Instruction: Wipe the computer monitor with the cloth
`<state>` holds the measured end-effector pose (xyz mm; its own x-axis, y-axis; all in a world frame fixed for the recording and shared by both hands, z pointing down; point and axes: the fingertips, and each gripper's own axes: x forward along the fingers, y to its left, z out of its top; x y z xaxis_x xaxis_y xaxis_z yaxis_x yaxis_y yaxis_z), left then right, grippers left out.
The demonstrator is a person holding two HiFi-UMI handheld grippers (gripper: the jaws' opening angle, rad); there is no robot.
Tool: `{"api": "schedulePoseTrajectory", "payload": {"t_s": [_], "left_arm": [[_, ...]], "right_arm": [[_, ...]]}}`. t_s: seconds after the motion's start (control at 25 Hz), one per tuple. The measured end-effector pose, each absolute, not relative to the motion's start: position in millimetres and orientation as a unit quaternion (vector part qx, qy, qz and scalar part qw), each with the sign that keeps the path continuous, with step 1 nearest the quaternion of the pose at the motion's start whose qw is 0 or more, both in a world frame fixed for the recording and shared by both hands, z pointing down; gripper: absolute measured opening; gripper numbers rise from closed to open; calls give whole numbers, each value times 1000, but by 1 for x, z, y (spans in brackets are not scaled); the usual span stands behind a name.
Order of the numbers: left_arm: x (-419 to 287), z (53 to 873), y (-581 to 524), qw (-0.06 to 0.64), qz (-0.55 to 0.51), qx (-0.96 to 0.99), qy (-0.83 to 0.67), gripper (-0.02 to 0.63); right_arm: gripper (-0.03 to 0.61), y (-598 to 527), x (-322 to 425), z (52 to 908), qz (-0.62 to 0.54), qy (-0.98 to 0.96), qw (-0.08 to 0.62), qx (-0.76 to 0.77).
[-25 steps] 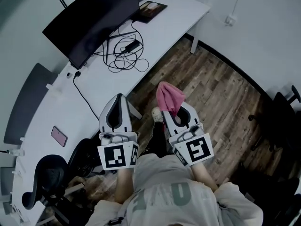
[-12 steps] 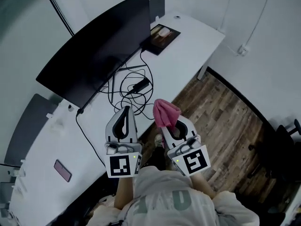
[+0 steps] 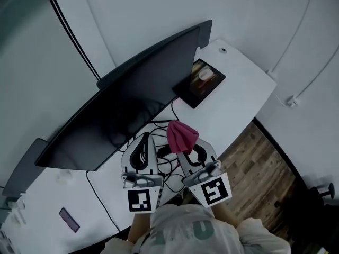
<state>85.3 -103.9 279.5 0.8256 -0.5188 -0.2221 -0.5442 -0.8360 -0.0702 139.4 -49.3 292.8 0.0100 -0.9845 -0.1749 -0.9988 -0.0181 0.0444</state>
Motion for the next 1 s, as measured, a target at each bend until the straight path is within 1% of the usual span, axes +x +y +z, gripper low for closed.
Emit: {"api": "schedulePoseTrajectory", "payload": {"t_s": [0.16,0.28,0.52,0.84,1.0], "left_arm": [[108,295,-122,55,69,-950,299,15],[121,295,-130,54,67,-940,330,15],[127,291,-129,53,66,-917,389,15],[98,289,-137,51,65,-888,453,15],[69,285,-137,54,72,-871,484,15]], "right_arm": [[57,-79,160,299,65,718,46,-691],[57,-91,169,305,59,741,37,-668],[57,-103,172,307,36,791,50,-609],[57,-115,155,301,39,824,46,-563],[57,-119,135,303,46,837,28,-544]]}}
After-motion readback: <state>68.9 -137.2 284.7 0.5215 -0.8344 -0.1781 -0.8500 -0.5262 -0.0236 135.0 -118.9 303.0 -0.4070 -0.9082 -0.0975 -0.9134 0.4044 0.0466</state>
